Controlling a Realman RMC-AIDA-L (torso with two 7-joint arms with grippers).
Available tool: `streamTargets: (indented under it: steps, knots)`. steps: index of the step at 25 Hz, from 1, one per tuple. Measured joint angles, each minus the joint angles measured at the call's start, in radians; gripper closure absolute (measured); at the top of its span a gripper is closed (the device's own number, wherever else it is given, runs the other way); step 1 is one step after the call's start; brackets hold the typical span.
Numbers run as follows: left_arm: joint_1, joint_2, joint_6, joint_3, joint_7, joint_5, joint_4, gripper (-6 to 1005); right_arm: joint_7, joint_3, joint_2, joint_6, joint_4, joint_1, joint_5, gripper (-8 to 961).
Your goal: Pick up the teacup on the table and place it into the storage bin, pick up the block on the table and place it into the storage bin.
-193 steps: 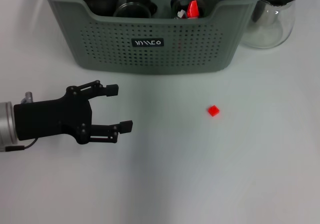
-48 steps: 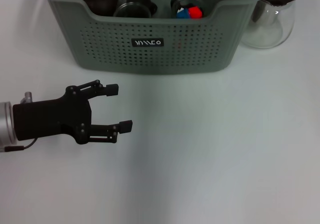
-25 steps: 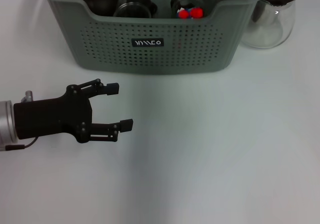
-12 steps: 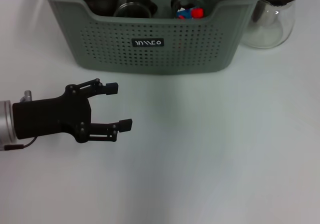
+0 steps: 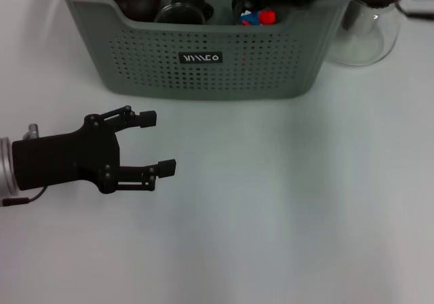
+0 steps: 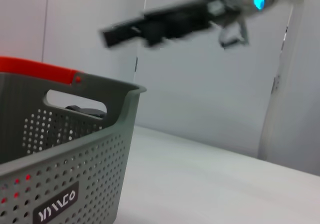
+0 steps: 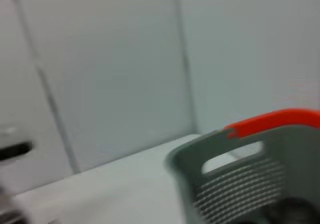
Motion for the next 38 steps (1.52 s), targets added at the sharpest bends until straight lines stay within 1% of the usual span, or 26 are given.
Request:
streamTargets:
  steps: [4, 8, 11, 14, 17, 20, 25, 27, 29, 34, 38]
  knots:
    - [0.002, 0.000, 0.007, -0.015, 0.002, 0.000, -0.003, 51, -0.205, 0.025, 0.002, -0.107, 0.082, -0.081, 0.083, 132]
    - [0.004, 0.000, 0.008, -0.015, 0.002, 0.006, -0.009, 51, -0.459, 0.075, 0.003, -0.197, 0.278, -0.105, 0.110, 133]
    - [0.005, 0.000, 0.005, -0.014, 0.003, 0.008, -0.014, 51, -0.614, 0.133, -0.003, -0.198, 0.453, -0.106, 0.106, 134]
    - [0.006, 0.000, -0.004, -0.010, 0.004, 0.009, -0.023, 51, -0.725, 0.165, -0.017, -0.178, 0.587, -0.103, 0.104, 135]
    - [0.005, 0.000, -0.022, -0.003, 0.005, 0.010, -0.037, 51, -0.792, 0.174, -0.022, -0.139, 0.662, -0.102, 0.104, 136]
    - [-0.004, 0.000, -0.042, -0.002, 0.007, 0.020, -0.051, 51, -0.812, 0.171, -0.018, -0.100, 0.683, -0.104, 0.105, 137]
    - [-0.036, -0.003, -0.072, -0.001, 0.032, 0.034, -0.095, 51, -0.836, 0.174, -0.005, -0.066, 0.686, -0.104, 0.106, 138]
    - [-0.045, -0.002, -0.089, 0.005, 0.034, 0.037, -0.109, 51, -0.837, 0.175, -0.004, -0.055, 0.686, -0.102, 0.107, 139]
    - [-0.051, -0.002, -0.100, 0.011, 0.034, 0.037, -0.117, 51, -0.832, 0.175, -0.003, -0.043, 0.687, -0.099, 0.109, 144]
    - [-0.058, -0.011, -0.115, 0.012, 0.034, 0.037, -0.121, 51, -0.793, 0.175, -0.004, -0.031, 0.689, -0.089, 0.107, 135]
    - [-0.062, -0.012, -0.116, 0.012, 0.033, 0.036, -0.121, 51, -0.783, 0.173, -0.012, -0.036, 0.689, -0.087, 0.105, 121]
